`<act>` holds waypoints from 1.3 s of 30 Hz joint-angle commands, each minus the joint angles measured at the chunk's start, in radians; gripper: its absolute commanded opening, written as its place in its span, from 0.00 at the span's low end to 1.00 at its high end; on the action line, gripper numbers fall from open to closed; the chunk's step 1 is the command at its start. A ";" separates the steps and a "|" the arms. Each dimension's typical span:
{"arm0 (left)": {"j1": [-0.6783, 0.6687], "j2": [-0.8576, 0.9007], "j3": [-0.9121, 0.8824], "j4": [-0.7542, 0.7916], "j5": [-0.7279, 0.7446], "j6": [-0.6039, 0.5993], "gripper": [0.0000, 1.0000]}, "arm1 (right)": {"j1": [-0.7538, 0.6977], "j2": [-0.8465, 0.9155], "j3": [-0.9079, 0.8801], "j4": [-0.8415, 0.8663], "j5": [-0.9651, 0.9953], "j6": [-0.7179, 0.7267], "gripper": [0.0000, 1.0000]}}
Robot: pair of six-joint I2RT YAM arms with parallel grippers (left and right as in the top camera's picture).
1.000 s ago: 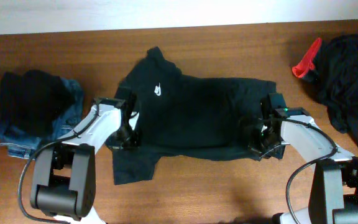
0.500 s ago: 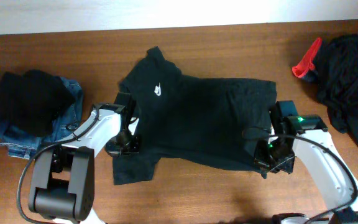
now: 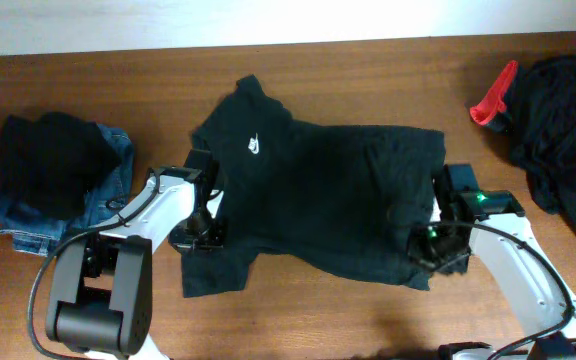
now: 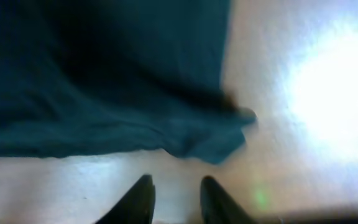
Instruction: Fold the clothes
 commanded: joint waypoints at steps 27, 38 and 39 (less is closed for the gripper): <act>-0.418 -0.079 0.217 0.309 0.305 0.153 0.15 | -0.183 0.451 0.227 0.591 -0.206 -0.032 0.12; -0.539 0.114 0.216 0.558 0.346 0.126 0.00 | -0.176 0.471 0.233 0.717 -0.222 0.021 0.04; -0.539 0.135 0.216 0.573 0.373 0.126 0.00 | -0.176 0.471 0.233 0.721 -0.225 0.020 0.04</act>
